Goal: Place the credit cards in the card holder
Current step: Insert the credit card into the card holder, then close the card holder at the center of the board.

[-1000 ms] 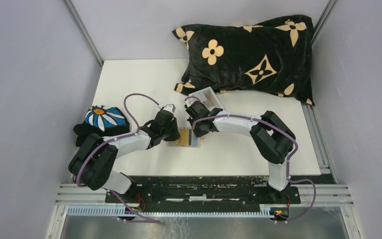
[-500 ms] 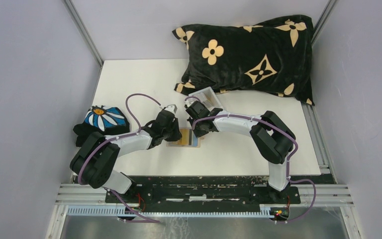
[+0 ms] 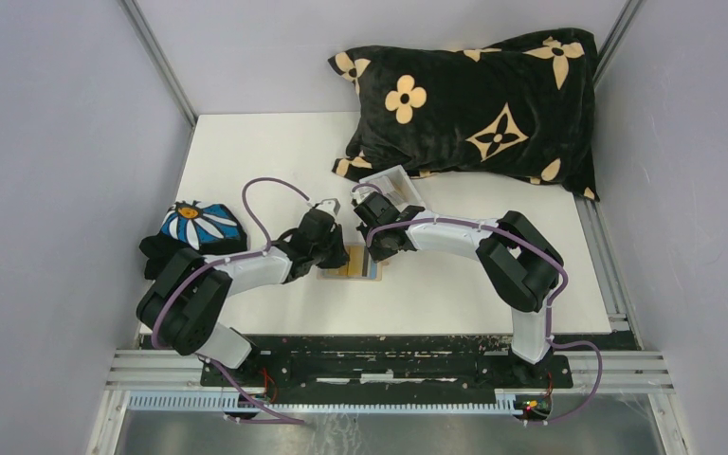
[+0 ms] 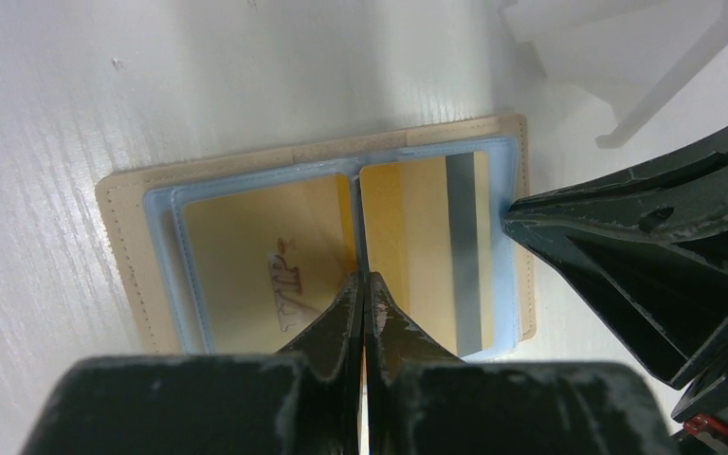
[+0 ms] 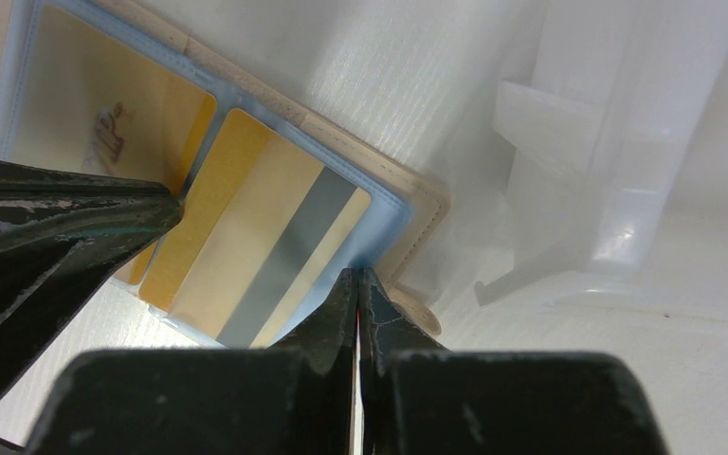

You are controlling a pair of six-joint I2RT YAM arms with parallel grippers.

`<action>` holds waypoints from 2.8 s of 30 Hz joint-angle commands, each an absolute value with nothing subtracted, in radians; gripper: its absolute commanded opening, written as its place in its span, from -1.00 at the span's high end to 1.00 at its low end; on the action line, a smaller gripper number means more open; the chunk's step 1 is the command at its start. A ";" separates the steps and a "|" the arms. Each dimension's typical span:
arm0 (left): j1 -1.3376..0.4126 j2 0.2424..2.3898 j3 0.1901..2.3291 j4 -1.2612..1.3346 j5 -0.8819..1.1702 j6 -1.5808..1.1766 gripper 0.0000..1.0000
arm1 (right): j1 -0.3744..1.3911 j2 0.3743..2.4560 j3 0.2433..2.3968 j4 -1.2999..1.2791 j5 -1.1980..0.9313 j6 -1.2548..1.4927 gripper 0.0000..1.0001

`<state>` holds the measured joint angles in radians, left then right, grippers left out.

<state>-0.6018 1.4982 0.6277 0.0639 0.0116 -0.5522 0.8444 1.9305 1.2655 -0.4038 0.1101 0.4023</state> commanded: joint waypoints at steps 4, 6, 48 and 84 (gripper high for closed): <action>-0.619 1.522 0.661 0.110 0.038 -0.552 0.94 | 0.841 1.971 1.227 -0.477 0.150 0.383 0.98; -0.623 1.526 0.663 0.113 0.038 -0.556 0.94 | 0.841 1.970 1.226 -0.477 0.152 0.383 0.98; -0.571 1.230 0.561 -0.045 -0.232 -0.662 -0.08 | 0.841 1.872 1.273 -0.513 0.202 0.398 0.34; -0.497 1.290 0.459 0.089 -0.076 -0.690 0.02 | 0.844 1.753 1.085 -0.496 0.181 0.476 0.83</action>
<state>-0.5110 1.2724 0.4706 0.0231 -0.1104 -0.6479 0.8436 1.7950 1.1118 -0.5209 0.1791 0.4503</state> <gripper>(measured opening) 0.482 0.094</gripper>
